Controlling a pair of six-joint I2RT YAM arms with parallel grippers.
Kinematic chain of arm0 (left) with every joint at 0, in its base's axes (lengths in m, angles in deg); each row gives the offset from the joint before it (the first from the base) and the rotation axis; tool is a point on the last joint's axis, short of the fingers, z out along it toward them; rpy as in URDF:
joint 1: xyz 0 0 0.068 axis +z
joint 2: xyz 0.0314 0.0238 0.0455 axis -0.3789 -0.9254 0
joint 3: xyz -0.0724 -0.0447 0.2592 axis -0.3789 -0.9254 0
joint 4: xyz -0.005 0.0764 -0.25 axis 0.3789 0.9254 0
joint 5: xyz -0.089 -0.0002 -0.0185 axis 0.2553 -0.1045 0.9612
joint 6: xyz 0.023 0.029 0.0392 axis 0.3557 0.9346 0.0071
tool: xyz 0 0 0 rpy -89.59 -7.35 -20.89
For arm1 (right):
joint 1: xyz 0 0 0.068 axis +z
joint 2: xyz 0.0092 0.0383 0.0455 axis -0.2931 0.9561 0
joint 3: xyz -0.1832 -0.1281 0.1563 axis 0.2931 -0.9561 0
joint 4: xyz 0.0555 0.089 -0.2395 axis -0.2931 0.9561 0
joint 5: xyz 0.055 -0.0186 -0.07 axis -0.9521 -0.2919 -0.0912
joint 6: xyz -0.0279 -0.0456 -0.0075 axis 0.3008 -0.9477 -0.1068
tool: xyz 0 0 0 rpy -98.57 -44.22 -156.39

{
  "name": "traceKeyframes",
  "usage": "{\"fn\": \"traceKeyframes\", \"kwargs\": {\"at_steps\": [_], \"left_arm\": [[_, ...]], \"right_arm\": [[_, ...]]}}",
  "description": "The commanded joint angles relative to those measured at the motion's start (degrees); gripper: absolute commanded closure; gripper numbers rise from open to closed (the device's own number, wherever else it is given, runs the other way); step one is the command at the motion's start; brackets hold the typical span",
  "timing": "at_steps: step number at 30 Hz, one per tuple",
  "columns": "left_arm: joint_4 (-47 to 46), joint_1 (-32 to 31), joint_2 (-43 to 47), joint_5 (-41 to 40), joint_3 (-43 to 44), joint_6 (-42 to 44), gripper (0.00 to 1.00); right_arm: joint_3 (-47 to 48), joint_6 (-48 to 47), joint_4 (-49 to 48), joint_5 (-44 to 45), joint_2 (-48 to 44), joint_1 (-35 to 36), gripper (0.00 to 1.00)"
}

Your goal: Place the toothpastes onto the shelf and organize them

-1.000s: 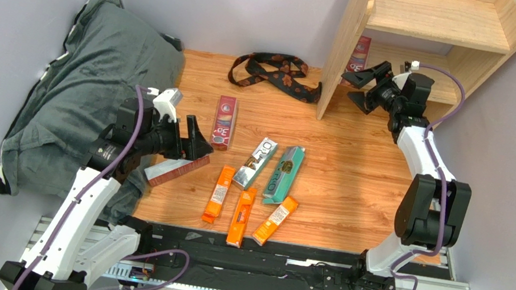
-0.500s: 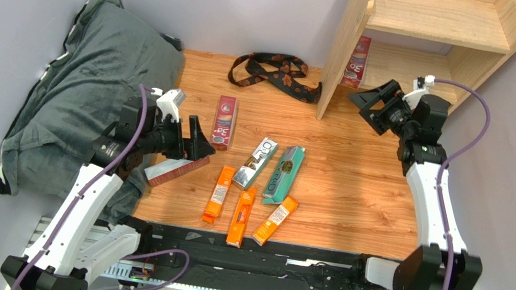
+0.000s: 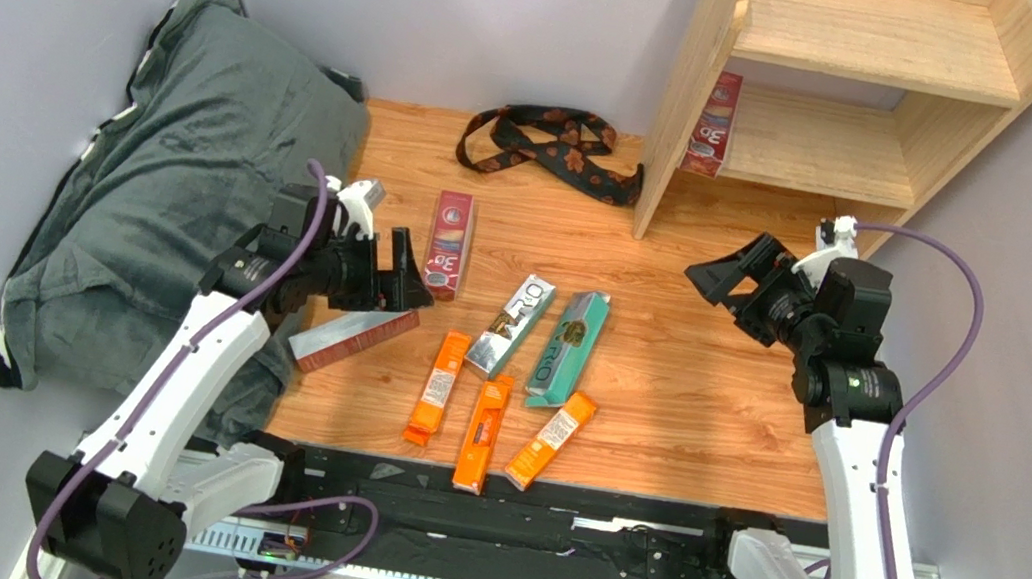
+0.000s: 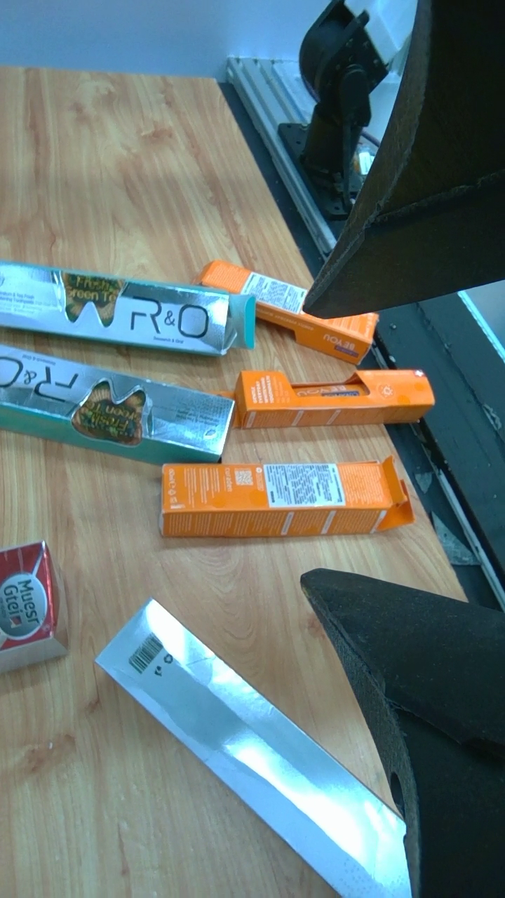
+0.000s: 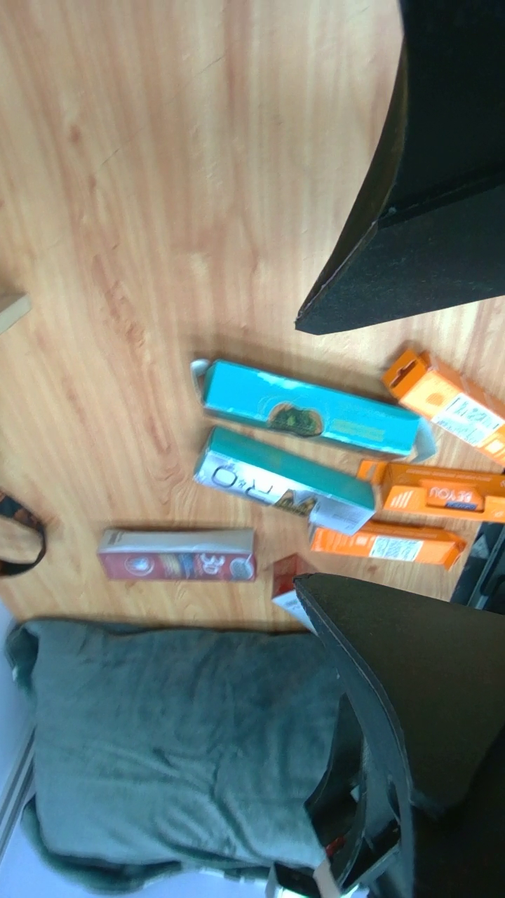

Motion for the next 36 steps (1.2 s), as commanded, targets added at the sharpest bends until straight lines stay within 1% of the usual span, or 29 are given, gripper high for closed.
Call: {"fn": "traceKeyframes", "kwargs": {"at_steps": [1,5,7,8,11,12,13,14,16,17,20,25,29,31,32,34,36], "left_arm": [[-1.6,0.2,-4.8,-1.6,3.1,1.7,0.02],[-3.1,0.2,-12.3,-3.3,7.6,1.4,0.02],[-4.2,0.2,-17.6,-3.6,9.7,1.1,0.02],[-4.5,0.2,-19.5,-3.9,12.4,1.2,0.02],[-4.2,0.2,-30.8,-5.7,19.0,1.7,0.02],[-4.1,0.2,-33.2,-6.0,20.8,1.7,0.02],[-3.1,0.2,-35.6,-6.4,24.7,1.6,0.02],[-2.5,0.1,-40.0,-6.5,26.6,1.7,0.03],[-0.7,0.1,-44.4,-7.0,32.0,1.7,0.03],[-0.2,-0.1,-48.2,-8.2,33.8,2.0,0.03],[2.4,-0.7,-54.7,-11.9,40.5,2.6,0.03],[5.7,-2.8,-62.3,-17.2,48.9,3.5,0.03],[8.1,-4.5,-67.6,-21.2,52.9,3.8,0.03],[8.6,-5.3,-68.7,-22.0,54.1,4.3,0.03],[8.8,-6.0,-69.8,-24.9,54.6,4.5,0.03],[9.9,-6.3,-71.1,-26.2,55.7,4.6,0.05],[10.1,-6.4,-72.3,-27.4,55.6,4.4,0.12]], "right_arm": [[-0.7,-3.0,5.4,2.4,-1.6,1.8,0.11],[-1.2,-3.1,5.8,2.2,-1.6,2.8,0.11],[-1.1,-3.8,6.6,2.6,-1.4,3.3,0.11],[-1.3,-4.0,6.8,2.8,-1.3,3.9,0.11],[-3.0,-3.5,6.2,2.3,-1.6,4.9,0.11],[-3.4,-3.3,6.0,2.2,-1.6,5.2,0.11],[-3.9,-3.2,5.7,1.9,-1.7,5.5,0.11],[-4.5,-3.2,4.4,1.0,-2.2,5.5,0.11],[-6.9,-2.6,2.2,-2.6,-2.8,5.5,0.11],[-7.4,-2.4,0.7,-3.7,-3.0,5.5,0.11],[-8.5,-2.3,0.4,-5.2,-3.6,5.5,0.11],[-9.5,-2.4,0.6,-5.9,-4.8,5.5,0.11],[-9.6,-2.5,0.8,-6.4,-5.0,5.5,0.11],[-9.7,-2.3,0.6,-6.5,-5.2,5.5,0.11],[-9.8,-2.5,0.8,-6.6,-5.3,5.5,0.11],[-9.7,-2.6,1.0,-6.6,-5.1,5.5,0.11],[-9.9,-2.6,1.1,-6.7,-5.3,5.5,0.11]]}}
